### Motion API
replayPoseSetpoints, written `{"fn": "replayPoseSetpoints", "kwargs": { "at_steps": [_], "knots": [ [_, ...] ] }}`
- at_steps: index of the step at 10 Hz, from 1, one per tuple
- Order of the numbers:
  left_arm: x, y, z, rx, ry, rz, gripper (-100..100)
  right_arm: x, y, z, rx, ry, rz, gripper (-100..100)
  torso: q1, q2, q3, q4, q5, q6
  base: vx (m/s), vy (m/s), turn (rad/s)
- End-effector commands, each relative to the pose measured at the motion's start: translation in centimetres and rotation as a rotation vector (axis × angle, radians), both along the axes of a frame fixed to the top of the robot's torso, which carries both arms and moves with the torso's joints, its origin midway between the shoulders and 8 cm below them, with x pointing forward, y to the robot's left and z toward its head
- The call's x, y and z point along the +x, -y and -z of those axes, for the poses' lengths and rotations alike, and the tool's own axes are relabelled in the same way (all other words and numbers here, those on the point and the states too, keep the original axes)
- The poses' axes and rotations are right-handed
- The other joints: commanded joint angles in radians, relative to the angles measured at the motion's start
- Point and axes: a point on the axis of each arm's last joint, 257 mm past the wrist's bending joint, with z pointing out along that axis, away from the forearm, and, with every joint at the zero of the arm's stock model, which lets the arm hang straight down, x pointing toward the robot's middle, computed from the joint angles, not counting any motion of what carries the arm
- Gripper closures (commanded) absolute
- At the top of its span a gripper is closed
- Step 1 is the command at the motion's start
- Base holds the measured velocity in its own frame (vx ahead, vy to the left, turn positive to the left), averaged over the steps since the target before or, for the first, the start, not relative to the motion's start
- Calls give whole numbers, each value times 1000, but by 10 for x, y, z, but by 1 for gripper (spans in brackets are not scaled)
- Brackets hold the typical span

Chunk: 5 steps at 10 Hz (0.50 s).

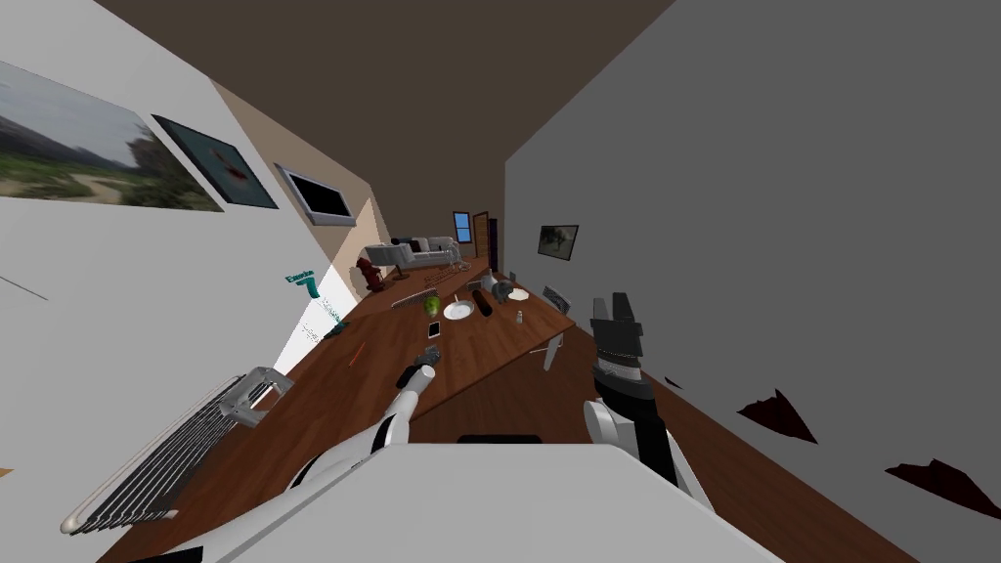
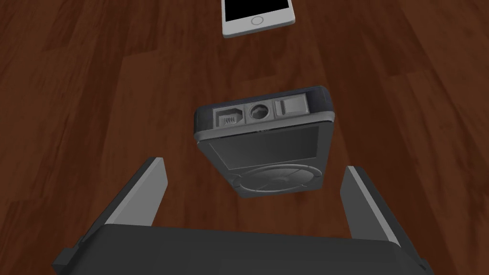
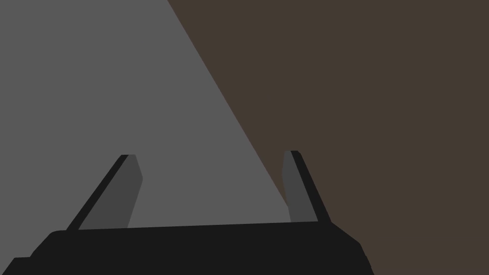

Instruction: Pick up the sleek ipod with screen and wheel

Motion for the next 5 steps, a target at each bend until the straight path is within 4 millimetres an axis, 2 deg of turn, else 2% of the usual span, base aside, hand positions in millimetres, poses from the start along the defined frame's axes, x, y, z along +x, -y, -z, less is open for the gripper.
{"fn": "replayPoseSetpoints", "kwargs": {
  "at_steps": [1,2,4,5],
  "knots": [
    [14,21,-4,7,13,11,-100,0,0,0,0,0,0,0,0,0,0,0,0,0,-10,95,86],
    [19,18,-12,15,30,8,-100,0,0,0,0,0,0,0,1,0,0,0,0,0,-9,74,16],
    [9,24,2,0,-2,12,-100,0,0,0,0,0,0,0,-2,0,0,0,0,0,0,20,-8],
    [9,24,2,0,-2,12,-100,0,0,0,0,0,0,0,-4,0,0,0,-1,0,3,-7,3]
  ]
}}
